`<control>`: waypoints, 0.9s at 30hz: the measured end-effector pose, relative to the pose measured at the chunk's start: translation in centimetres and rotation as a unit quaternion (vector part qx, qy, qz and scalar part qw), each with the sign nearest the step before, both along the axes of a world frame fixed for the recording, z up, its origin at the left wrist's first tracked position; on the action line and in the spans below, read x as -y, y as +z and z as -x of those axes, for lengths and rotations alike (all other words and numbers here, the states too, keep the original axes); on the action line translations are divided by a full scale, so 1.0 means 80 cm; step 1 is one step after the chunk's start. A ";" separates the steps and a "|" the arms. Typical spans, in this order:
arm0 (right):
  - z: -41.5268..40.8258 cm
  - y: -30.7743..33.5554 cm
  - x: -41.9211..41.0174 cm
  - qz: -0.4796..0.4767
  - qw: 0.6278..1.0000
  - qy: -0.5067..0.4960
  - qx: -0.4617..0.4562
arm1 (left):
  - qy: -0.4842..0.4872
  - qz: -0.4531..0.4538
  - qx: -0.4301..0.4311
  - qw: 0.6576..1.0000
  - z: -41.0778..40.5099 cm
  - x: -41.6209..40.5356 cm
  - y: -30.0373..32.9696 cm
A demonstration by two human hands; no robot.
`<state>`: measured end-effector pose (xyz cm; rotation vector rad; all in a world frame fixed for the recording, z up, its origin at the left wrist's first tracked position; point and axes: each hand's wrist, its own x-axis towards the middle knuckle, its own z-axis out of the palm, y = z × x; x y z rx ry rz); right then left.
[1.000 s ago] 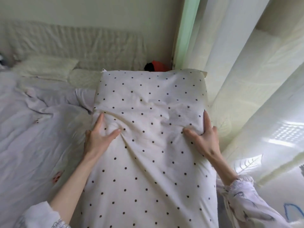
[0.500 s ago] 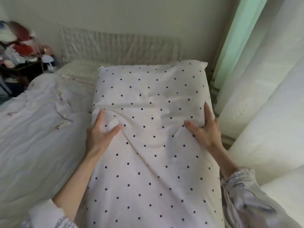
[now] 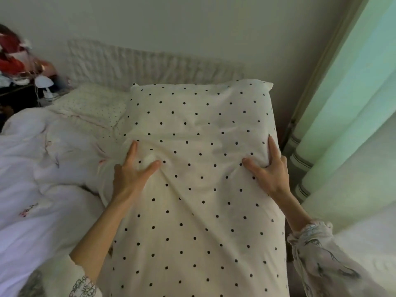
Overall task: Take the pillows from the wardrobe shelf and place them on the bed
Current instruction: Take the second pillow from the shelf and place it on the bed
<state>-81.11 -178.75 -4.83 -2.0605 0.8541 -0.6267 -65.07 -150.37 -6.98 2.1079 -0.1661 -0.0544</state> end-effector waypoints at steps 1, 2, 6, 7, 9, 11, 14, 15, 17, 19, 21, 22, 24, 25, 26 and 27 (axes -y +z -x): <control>-0.021 -0.002 0.019 -0.001 1.000 0.004 -0.001 | 0.004 -0.001 -0.001 1.000 -0.018 0.018 -0.002; -0.044 -0.006 0.038 -0.004 1.000 0.010 -0.002 | 0.009 0.001 -0.001 1.000 -0.037 0.035 -0.006; -0.141 -0.022 0.121 -0.017 0.999 0.039 -0.003 | 0.038 0.001 -0.027 0.999 -0.114 0.108 -0.023; -0.168 -0.023 0.142 -0.019 0.999 0.049 -0.003 | 0.048 0.000 -0.033 0.998 -0.133 0.126 -0.026; -0.220 -0.024 0.185 -0.021 0.998 0.066 -0.006 | 0.071 -0.011 -0.039 0.997 -0.172 0.162 -0.029; -0.271 -0.022 0.224 -0.016 0.996 0.084 -0.012 | 0.096 -0.017 -0.049 0.994 -0.207 0.195 -0.031; -0.348 -0.018 0.271 -0.007 0.993 0.114 -0.031 | 0.129 -0.013 -0.071 0.989 -0.254 0.232 -0.034; -0.372 -0.018 0.283 -0.005 0.991 0.127 -0.041 | 0.139 -0.014 -0.079 0.987 -0.269 0.241 -0.036; -0.421 -0.022 0.302 -0.002 0.987 0.152 -0.058 | 0.160 -0.008 -0.092 0.983 -0.299 0.259 -0.043; -0.471 -0.030 0.318 -0.005 0.983 0.170 -0.070 | 0.180 -0.003 -0.104 0.978 -0.332 0.274 -0.051; -0.522 -0.040 0.330 -0.007 0.978 0.190 -0.082 | 0.198 0.004 -0.115 0.973 -0.367 0.285 -0.063; -0.547 -0.045 0.336 -0.006 0.976 0.199 -0.088 | 0.206 0.010 -0.118 0.971 -0.384 0.289 -0.070; -0.600 -0.056 0.344 0.004 0.971 0.214 -0.103 | 0.223 0.016 -0.122 0.967 -0.422 0.294 -0.085; -0.628 -0.062 0.347 0.011 0.969 0.221 -0.109 | 0.229 0.015 -0.124 0.965 -0.443 0.296 -0.093; -0.656 -0.067 0.349 0.018 0.967 0.227 -0.112 | 0.233 0.012 -0.125 0.964 -0.465 0.299 -0.100; -0.685 -0.072 0.350 0.020 0.965 0.235 -0.114 | 0.238 0.009 -0.127 0.963 -0.485 0.300 -0.106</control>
